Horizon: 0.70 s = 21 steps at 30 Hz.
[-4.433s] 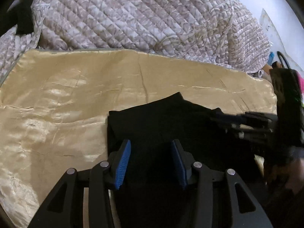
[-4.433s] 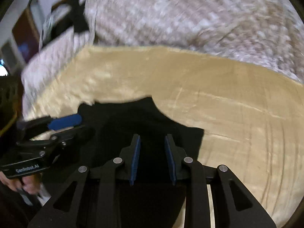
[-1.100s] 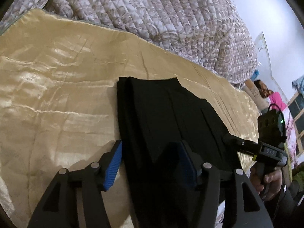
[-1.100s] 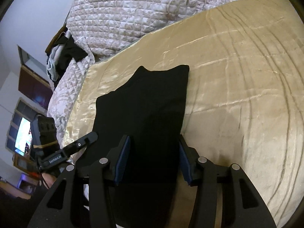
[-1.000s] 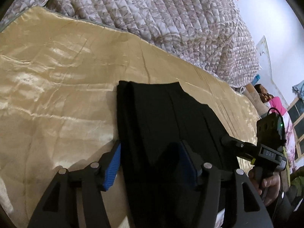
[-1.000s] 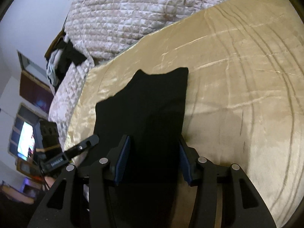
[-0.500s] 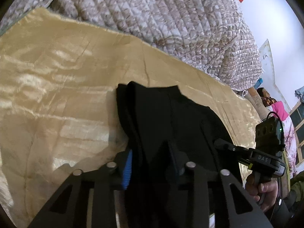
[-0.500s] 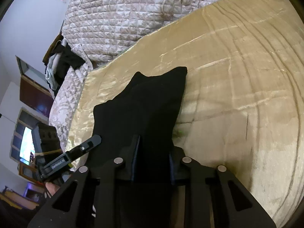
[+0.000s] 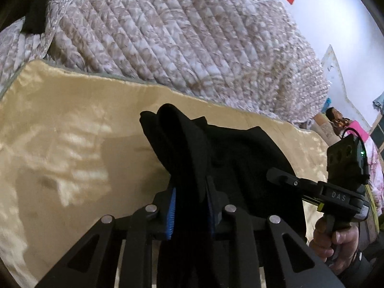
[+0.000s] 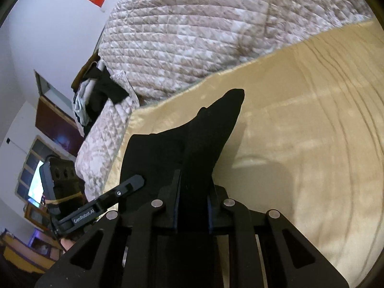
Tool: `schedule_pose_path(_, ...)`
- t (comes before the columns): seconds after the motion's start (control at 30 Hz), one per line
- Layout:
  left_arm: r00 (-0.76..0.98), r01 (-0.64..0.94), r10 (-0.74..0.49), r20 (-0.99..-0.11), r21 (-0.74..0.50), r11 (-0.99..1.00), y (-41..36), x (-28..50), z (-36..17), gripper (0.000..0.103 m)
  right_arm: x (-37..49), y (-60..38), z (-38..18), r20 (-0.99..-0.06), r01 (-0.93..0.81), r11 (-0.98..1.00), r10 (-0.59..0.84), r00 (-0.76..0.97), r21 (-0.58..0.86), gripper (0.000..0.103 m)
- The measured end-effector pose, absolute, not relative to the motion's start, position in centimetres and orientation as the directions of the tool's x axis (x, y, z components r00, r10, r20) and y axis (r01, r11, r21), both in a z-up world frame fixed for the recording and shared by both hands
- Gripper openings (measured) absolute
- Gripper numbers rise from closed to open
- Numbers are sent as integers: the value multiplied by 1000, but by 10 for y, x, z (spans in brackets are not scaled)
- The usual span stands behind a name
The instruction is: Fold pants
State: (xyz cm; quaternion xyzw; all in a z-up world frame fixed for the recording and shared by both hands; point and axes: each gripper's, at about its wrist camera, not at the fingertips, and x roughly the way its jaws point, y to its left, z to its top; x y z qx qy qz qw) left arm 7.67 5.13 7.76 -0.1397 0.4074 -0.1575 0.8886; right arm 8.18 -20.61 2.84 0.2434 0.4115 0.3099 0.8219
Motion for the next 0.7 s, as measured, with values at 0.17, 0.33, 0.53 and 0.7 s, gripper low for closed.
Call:
schedule_pose_path(0.17,620,155,-358,-698,-339,928,62,114,63,24,120,-189,30,-542,-312,708,694,475,633,16)
schedule_pose_path(0.33,586,84,-256,-768,-257,963,69,123,31,37,150,-188,3,-672,-244,808,584,456,536,22)
schedule_pose_path(0.53,670,45,-149,-727,-160,986,72,99,56,37,129,-199,20,-687,-233,881,469,555,412,27)
schedule_pose_path(0.7,700,77,-149,-699,-133,988,51,64,68,37,85,-180,40,-663,-306,904,427,615,298,27)
